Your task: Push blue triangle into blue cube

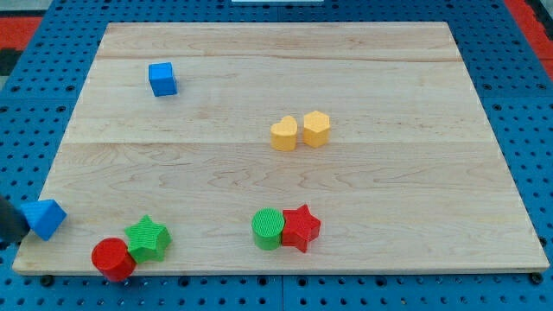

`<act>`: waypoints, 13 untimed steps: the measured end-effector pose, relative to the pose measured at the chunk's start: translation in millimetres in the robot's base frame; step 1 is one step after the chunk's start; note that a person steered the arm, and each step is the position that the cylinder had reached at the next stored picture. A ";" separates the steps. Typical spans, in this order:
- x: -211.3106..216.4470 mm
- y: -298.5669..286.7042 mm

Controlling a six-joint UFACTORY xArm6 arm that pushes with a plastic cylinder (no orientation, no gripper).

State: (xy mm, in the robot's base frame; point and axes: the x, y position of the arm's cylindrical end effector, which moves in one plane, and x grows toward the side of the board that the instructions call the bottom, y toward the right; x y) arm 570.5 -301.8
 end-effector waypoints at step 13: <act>-68.9 123.0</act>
State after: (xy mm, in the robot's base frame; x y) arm 501.6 -178.8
